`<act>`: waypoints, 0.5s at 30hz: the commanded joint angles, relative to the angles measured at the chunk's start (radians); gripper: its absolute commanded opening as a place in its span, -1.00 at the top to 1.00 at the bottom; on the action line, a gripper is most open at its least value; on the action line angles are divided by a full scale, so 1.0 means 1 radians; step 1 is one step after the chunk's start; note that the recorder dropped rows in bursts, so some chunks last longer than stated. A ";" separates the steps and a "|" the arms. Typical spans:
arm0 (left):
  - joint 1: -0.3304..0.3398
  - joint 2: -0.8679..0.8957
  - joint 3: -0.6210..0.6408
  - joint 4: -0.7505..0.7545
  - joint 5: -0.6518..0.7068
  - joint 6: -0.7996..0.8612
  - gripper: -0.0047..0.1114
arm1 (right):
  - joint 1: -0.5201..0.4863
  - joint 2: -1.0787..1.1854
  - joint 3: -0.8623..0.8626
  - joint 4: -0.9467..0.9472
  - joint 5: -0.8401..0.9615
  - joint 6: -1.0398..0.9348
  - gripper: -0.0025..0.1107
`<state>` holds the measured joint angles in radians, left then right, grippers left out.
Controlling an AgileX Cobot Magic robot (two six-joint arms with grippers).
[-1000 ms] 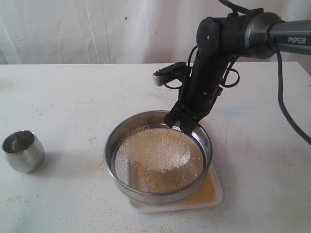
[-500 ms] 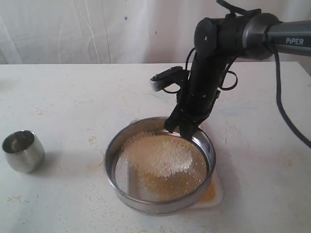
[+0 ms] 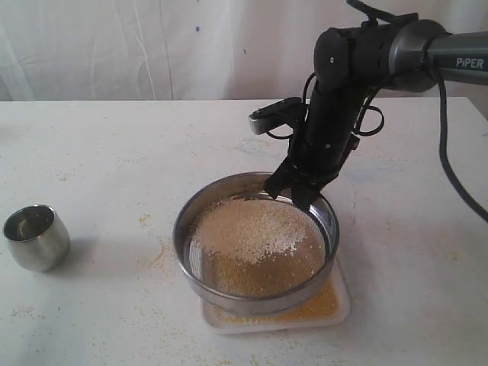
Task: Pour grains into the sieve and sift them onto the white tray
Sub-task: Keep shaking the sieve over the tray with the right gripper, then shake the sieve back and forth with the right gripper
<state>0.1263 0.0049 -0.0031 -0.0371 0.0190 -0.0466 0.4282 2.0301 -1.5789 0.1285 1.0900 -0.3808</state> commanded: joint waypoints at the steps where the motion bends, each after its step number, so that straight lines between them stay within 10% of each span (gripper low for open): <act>1: 0.001 -0.005 0.003 -0.008 0.003 -0.002 0.92 | -0.005 -0.016 -0.002 0.058 -0.037 0.117 0.96; 3: 0.001 -0.005 0.003 -0.008 0.003 -0.002 0.92 | -0.001 -0.016 -0.002 0.113 0.008 -0.101 0.96; 6: 0.001 -0.005 0.003 -0.008 0.003 -0.002 0.92 | -0.011 -0.020 -0.002 0.062 -0.088 0.158 0.96; 15: 0.001 -0.005 0.003 -0.008 0.003 -0.002 0.92 | -0.012 -0.049 -0.002 0.109 -0.092 0.012 0.96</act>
<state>0.1263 0.0049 -0.0031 -0.0371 0.0190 -0.0466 0.4243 2.0090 -1.5749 0.1965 0.9801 -0.2803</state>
